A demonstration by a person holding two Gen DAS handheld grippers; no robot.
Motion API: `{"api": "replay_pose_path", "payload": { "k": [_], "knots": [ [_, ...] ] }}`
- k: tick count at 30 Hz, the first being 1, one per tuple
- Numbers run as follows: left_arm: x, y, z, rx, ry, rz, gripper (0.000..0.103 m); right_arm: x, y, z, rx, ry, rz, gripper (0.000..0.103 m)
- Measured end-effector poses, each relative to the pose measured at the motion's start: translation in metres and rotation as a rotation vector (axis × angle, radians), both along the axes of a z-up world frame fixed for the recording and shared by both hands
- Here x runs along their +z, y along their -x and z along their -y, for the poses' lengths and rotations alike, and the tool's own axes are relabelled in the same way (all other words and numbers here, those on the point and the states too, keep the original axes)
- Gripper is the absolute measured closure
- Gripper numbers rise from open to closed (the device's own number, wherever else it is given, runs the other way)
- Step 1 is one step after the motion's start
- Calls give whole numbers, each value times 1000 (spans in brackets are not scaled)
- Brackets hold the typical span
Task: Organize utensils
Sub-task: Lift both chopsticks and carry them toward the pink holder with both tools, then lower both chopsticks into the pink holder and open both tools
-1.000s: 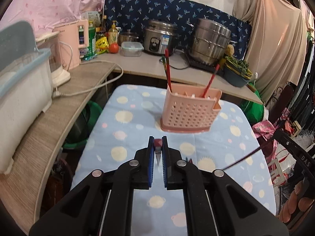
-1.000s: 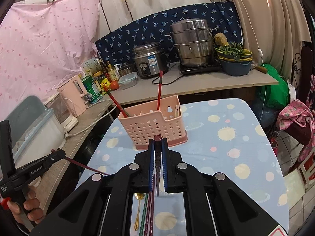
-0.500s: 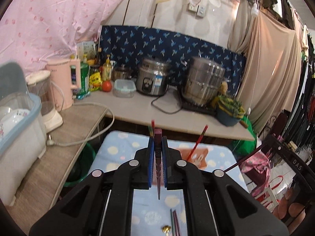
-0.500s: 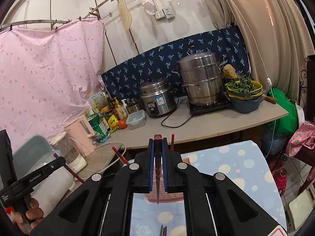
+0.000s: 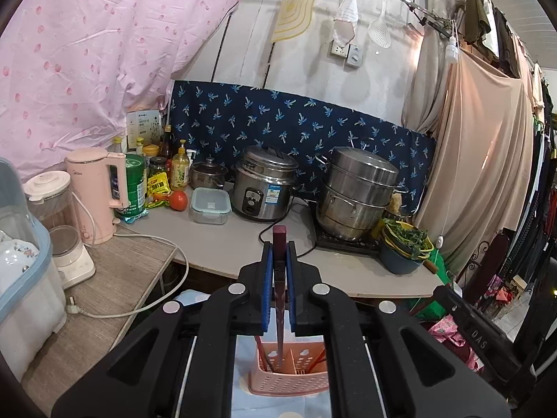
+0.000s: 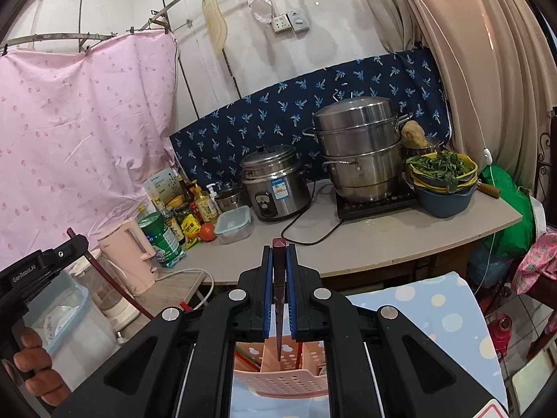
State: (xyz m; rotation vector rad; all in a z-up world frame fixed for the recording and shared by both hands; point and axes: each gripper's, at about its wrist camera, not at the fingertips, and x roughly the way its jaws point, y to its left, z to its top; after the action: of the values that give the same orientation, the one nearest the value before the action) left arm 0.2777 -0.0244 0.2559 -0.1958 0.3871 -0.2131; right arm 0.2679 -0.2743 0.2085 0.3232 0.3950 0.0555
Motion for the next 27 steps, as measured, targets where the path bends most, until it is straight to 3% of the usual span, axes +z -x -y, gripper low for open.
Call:
{"api": "replay_pose_path", "payload": {
  "k": [12,23,25,27],
  "knots": [
    [-61,-42,17,-5,-34,-122,96,-55,-36,-11,28,15,-124,96],
    [-92,-55,17,-27,-30,-181,95,-79,-49,-21,54,31,-173,94],
    [-93,-53,18,-25,-34,-178,93,-80,-48,-22,56,32,-168,90],
    [-95,-52,18,-20,-40,-176,82,-80,-48,-22,57,30,-167,90]
  ]
}}
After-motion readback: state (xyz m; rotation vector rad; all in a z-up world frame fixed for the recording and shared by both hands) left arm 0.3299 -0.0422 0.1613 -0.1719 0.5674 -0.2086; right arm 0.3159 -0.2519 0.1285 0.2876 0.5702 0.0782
